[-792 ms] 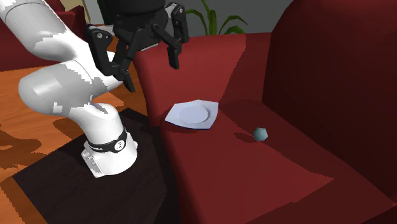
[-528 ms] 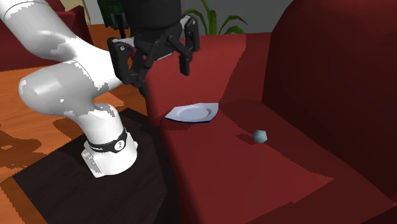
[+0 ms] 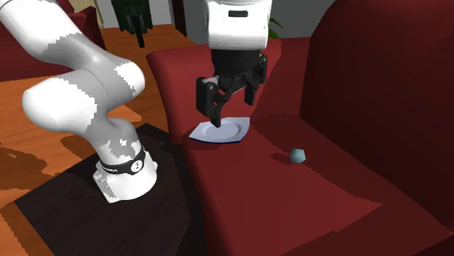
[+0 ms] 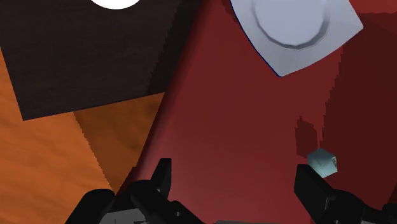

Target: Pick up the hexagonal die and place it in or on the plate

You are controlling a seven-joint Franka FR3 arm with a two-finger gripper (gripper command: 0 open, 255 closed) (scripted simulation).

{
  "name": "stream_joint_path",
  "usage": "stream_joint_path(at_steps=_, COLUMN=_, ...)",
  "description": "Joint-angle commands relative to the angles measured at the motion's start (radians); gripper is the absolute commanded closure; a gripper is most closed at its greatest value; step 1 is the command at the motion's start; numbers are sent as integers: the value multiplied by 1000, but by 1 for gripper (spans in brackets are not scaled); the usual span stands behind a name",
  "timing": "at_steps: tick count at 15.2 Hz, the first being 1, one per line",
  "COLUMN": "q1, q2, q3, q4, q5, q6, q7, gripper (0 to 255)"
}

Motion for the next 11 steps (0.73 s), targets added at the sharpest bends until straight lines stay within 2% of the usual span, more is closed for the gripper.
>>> stream_joint_path(at_steps=1, q1=12, q2=59, q3=36, q4=-1, q5=18, q6=70, q7=29, gripper=0)
stream_joint_path(at_steps=6, q1=35, q2=216, q3=122, q4=21, q5=44, q6=224, q7=104, gripper=0)
stream_joint_path(at_steps=11, q1=47, q2=398, q3=200, q4=78, q5=31, q6=367, q7=192, gripper=0)
